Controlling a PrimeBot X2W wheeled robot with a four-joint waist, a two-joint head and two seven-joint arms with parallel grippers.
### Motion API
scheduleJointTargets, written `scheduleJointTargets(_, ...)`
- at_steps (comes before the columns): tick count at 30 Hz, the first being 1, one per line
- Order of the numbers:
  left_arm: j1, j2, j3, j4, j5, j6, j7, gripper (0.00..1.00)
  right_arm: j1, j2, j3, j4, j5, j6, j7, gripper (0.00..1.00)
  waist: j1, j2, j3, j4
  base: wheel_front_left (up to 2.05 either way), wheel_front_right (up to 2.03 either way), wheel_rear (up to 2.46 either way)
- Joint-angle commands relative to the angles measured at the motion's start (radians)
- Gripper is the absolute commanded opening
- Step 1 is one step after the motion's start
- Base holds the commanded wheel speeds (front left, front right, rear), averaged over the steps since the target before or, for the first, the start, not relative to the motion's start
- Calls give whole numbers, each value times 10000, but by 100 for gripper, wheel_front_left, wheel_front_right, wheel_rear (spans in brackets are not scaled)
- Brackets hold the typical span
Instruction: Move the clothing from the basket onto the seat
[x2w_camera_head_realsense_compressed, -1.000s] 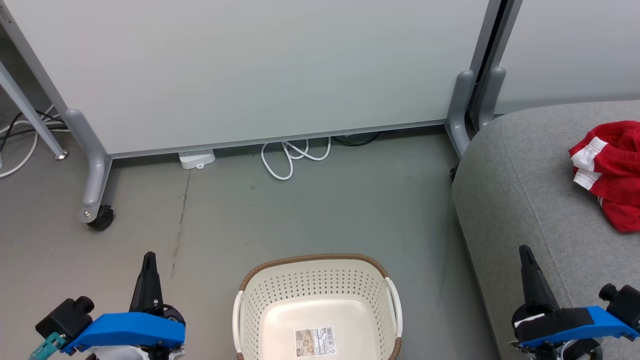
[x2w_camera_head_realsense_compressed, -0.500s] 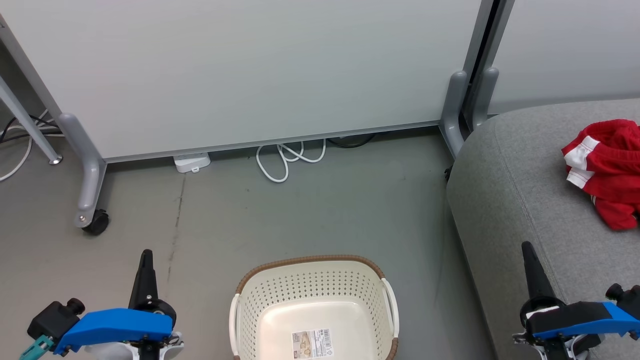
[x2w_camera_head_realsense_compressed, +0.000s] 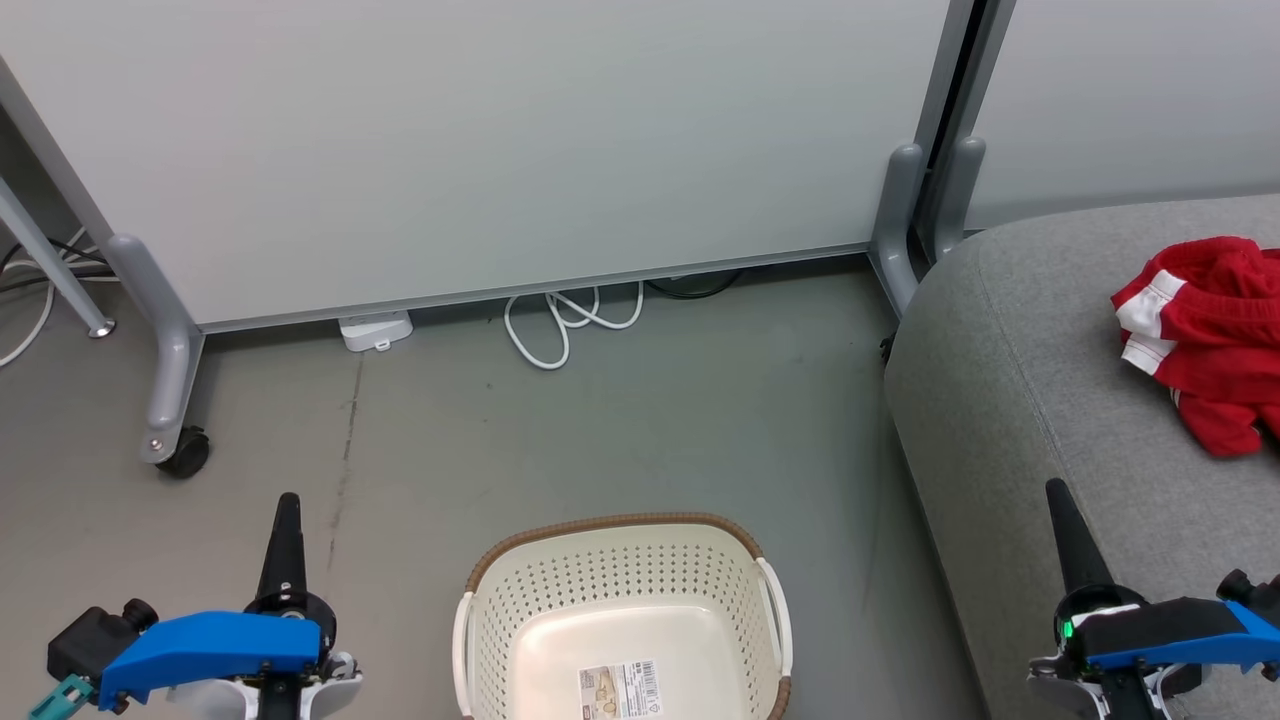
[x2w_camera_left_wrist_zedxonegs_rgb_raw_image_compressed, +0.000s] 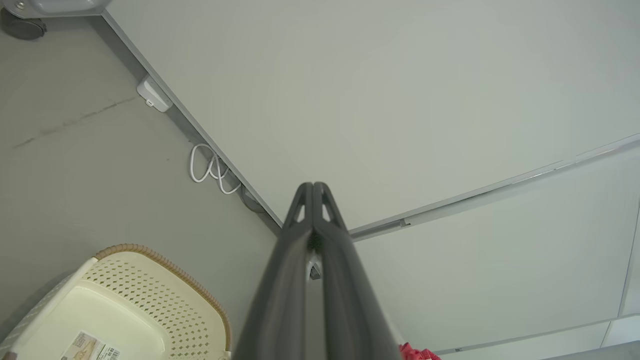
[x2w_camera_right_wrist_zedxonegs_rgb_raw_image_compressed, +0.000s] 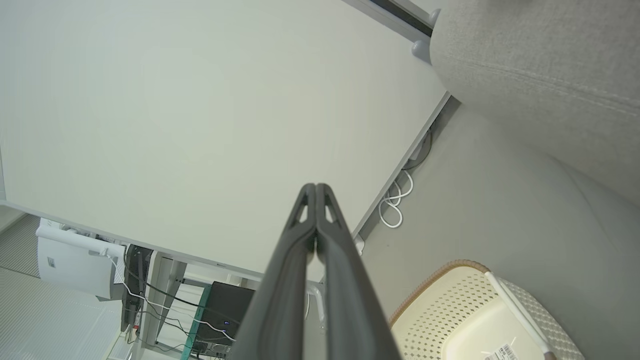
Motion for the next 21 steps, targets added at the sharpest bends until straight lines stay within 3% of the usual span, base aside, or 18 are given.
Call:
scheduleJointTargets(1,-234,37,54,-126,-254,-69,83,0,-208,-14,-43,-104,260,3,63,0,0,-1,-5,-12,0,0,0)
scheduleJointTargets(21,-302,41,221,-212,-2111,-88,549,0,-275,-14,-165,-94,2069,3,546,0,-1,-1,-71,-183,0,0,0)
